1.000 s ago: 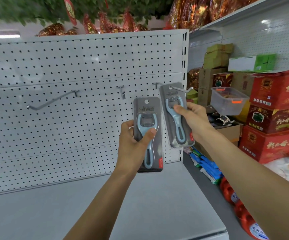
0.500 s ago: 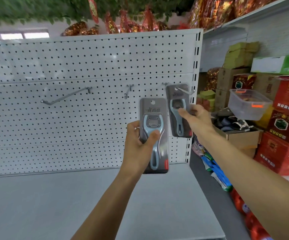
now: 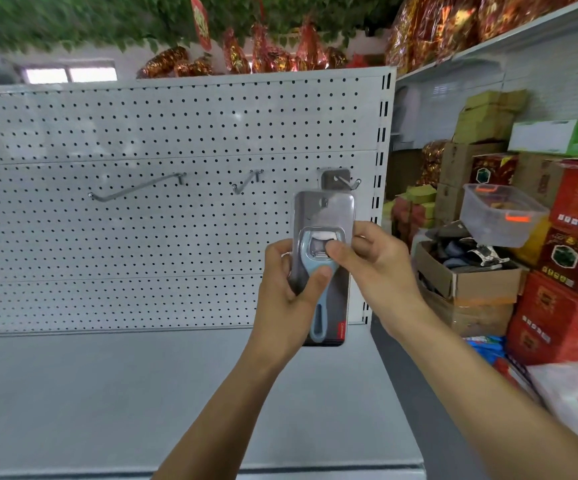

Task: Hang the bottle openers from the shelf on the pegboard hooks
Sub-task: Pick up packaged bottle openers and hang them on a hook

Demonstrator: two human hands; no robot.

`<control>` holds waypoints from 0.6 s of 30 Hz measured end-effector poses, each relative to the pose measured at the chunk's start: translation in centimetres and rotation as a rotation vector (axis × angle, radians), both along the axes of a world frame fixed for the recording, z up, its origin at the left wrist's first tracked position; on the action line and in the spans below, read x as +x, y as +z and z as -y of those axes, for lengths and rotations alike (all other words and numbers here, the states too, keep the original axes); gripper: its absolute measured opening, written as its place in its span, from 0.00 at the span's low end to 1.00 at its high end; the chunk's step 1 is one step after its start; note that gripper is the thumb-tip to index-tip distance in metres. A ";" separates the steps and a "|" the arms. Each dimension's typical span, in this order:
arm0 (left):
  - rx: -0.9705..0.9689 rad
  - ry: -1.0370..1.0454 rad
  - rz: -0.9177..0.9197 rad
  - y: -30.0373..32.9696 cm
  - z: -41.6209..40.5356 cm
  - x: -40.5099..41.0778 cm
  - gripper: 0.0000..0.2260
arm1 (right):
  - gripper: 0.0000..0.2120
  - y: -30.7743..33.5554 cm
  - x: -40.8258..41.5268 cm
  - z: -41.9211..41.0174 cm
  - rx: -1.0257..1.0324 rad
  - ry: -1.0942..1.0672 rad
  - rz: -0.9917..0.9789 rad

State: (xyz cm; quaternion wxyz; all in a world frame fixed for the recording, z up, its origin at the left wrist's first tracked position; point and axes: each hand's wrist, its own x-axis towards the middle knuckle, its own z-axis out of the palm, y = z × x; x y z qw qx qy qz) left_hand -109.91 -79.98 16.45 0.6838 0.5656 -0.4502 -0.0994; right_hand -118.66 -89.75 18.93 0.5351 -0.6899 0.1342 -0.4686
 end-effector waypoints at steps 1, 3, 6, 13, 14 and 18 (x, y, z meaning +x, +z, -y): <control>-0.007 -0.006 0.013 0.0 0.0 -0.3 0.16 | 0.09 0.1 -0.3 0.0 -0.005 -0.009 0.006; -0.025 -0.013 0.045 0.0 0.1 -0.8 0.16 | 0.10 0.2 -1.0 -0.1 -0.027 -0.035 0.025; -0.012 0.004 0.119 0.3 0.3 -1.4 0.16 | 0.11 0.6 -2.0 0.0 -0.079 -0.082 0.076; 0.068 0.093 0.235 0.3 0.8 -1.2 0.15 | 0.10 1.5 -2.9 1.2 -0.061 -0.113 0.106; 0.086 0.116 0.253 0.2 0.8 -1.0 0.15 | 0.10 1.6 -2.8 1.4 -0.048 -0.111 0.098; 0.155 0.190 0.322 -0.2 1.0 -0.4 0.16 | 0.10 1.7 -2.0 2.2 -0.007 -0.116 0.073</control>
